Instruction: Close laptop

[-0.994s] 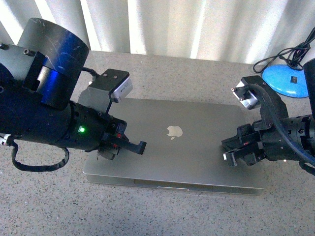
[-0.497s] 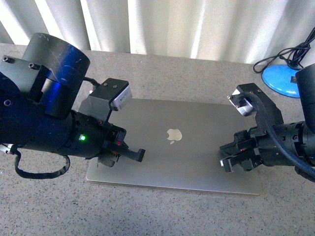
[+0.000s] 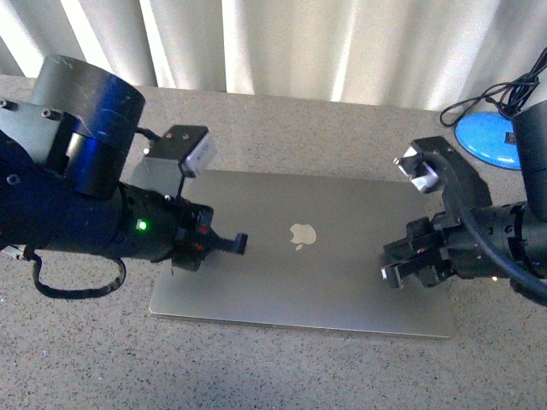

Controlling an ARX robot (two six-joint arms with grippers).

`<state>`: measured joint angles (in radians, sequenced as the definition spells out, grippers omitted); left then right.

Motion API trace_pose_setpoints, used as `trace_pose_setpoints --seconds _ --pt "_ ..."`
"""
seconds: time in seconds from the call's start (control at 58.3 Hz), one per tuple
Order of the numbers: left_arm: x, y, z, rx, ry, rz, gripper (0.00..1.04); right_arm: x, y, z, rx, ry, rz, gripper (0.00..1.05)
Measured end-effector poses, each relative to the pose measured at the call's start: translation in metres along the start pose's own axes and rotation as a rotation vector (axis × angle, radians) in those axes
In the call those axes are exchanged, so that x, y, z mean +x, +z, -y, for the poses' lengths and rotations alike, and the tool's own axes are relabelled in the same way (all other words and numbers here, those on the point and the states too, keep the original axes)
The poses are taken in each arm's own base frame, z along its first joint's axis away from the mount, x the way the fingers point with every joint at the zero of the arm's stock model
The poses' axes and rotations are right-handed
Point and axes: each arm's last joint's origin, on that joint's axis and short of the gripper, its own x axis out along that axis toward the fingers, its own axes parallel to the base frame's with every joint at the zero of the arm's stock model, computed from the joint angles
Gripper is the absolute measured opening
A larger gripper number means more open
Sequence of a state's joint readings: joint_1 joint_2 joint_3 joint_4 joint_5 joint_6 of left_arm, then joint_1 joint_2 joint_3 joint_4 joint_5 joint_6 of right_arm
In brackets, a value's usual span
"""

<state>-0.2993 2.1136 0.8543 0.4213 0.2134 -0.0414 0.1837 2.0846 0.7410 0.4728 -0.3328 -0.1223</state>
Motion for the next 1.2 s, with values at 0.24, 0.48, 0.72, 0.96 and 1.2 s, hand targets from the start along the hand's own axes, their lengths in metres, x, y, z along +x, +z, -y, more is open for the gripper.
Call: trace_pose_setpoints --seconds 0.24,0.48,0.72,0.96,1.2 --pt "-0.074 0.054 -0.023 -0.150 0.279 0.506 0.04 -0.062 0.055 0.015 0.013 -0.298 0.251 0.01" --pt "-0.164 0.057 -0.033 -0.309 0.434 0.841 0.04 -0.143 0.078 -0.007 0.008 -0.404 0.406 0.16" --pt "-0.168 0.056 -0.032 -0.312 0.425 0.855 0.51 -0.178 0.080 -0.021 -0.004 -0.447 0.493 0.64" --pt "-0.184 0.021 -0.027 -0.052 0.437 0.858 0.22 -0.179 0.053 -0.022 0.022 -0.534 0.779 0.57" --pt "-0.207 -0.017 -0.025 -0.009 0.449 0.852 0.04 -0.196 0.012 -0.030 0.029 -0.538 0.831 0.12"
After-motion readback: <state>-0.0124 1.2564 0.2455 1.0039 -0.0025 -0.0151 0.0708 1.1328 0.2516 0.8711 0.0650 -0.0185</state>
